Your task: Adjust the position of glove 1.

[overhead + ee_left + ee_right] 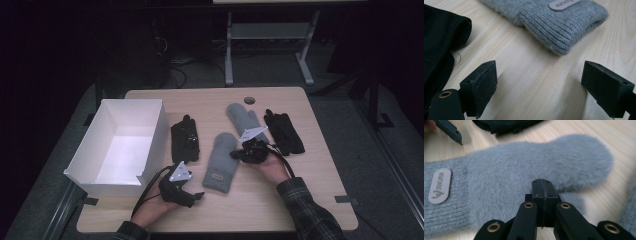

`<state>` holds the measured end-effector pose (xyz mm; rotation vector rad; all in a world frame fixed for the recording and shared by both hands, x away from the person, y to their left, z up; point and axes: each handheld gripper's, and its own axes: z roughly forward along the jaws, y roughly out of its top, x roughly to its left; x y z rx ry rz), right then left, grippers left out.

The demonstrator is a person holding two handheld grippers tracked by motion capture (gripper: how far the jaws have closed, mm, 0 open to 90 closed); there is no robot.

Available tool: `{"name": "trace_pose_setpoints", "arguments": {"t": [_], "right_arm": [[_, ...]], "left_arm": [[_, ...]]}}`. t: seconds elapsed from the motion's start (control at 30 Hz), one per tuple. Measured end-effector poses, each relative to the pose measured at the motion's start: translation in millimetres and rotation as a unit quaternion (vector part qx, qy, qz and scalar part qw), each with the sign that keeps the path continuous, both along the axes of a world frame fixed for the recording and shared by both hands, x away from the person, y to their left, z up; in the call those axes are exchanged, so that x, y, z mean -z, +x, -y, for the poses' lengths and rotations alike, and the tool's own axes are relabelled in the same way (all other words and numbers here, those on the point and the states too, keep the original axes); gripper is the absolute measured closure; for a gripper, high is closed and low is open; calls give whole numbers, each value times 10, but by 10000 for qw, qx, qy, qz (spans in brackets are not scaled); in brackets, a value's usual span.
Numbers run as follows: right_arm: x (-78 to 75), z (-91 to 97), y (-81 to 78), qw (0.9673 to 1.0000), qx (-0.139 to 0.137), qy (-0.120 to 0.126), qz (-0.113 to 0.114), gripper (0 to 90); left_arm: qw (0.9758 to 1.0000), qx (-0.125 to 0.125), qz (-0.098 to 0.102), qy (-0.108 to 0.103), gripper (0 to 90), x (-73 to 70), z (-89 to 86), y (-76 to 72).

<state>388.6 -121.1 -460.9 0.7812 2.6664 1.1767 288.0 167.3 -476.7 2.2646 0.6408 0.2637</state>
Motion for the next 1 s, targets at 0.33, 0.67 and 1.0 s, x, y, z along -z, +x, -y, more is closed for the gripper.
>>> {"name": "trace_pose_setpoints", "arguments": {"t": [0.33,0.67,1.0], "right_arm": [[-24,11,-204,9995,-268,-117,-117,900],[-42,80,-399,9988,-406,-147,-211,900],[-94,165,-463,9995,-269,61,-152,855]], "left_arm": [[10000,16,5,26,126,-2,-3,2],[10000,17,6,25,126,-2,-3,2],[10000,17,6,26,126,-2,-3,2]]}}
